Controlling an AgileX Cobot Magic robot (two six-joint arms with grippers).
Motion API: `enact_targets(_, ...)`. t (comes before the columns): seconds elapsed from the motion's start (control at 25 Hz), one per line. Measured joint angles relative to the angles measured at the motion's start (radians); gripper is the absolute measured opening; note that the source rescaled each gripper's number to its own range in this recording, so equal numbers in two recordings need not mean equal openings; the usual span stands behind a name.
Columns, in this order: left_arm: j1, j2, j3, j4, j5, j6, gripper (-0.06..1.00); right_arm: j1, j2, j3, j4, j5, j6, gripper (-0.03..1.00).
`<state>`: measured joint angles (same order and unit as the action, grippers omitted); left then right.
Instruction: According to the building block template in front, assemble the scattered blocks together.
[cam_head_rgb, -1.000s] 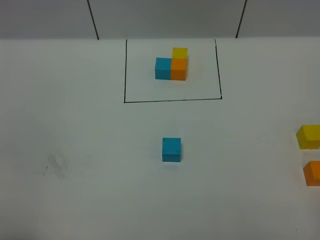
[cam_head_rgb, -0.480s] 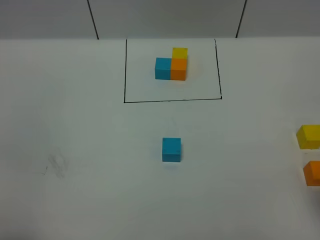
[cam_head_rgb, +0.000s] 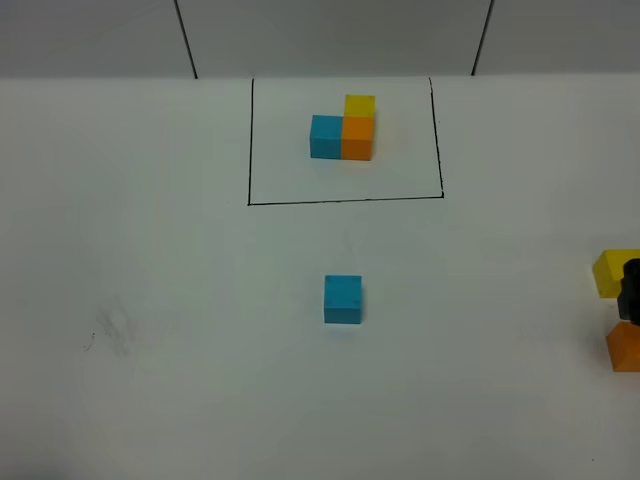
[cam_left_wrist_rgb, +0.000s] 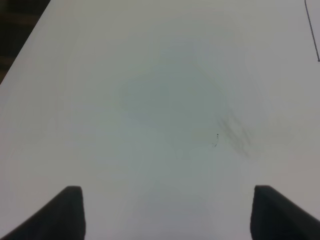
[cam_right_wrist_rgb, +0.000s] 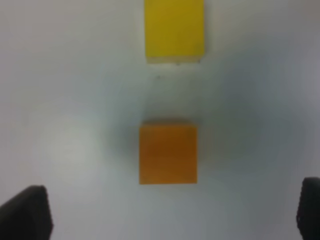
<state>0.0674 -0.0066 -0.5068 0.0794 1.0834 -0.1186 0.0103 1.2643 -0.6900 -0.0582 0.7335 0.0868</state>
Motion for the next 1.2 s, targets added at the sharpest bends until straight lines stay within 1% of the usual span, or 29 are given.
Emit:
enact_targets(0.16,0.000,0.000,0.000,0.000,0.000,0.000,0.55,-0.015,0.086,0.007,-0.001,-0.044,0.001,1.00)
enact_targets(0.36,0.000,0.000,0.000,0.000,0.000,0.000,0.55,-0.016,0.167,0.081,0.001,-0.191,0.001,1.00)
enact_targets(0.6,0.000,0.000,0.000,0.000,0.000,0.000,0.55,-0.016,0.260,0.116,0.003,-0.307,0.001,1.00)
enact_targets(0.76,0.000,0.000,0.000,0.000,0.000,0.000,0.55,-0.016,0.324,0.117,0.003,-0.355,0.001,0.99)
enact_targets(0.88,0.000,0.000,0.000,0.000,0.000,0.000,0.55,-0.016,0.361,0.117,0.003,-0.369,0.001,0.95)
enact_targets(0.92,0.000,0.000,0.000,0.000,0.000,0.000,0.55,-0.016,0.369,0.117,0.003,-0.375,0.001,0.92)
enact_targets(1.0,0.000,0.000,0.000,0.000,0.000,0.000,0.55,-0.016,0.379,0.117,0.003,-0.385,-0.003,0.82)
enact_targets(1.04,0.000,0.000,0.000,0.000,0.000,0.000,0.55,-0.016,0.382,0.117,0.003,-0.389,-0.007,0.74)
enact_targets(1.12,0.000,0.000,0.000,0.000,0.000,0.000,0.55,-0.016,0.382,0.117,0.003,-0.396,-0.022,0.50)
enact_targets(1.2,0.000,0.000,0.000,0.000,0.000,0.000,0.55,-0.016,0.382,0.117,0.003,-0.396,-0.026,0.15)
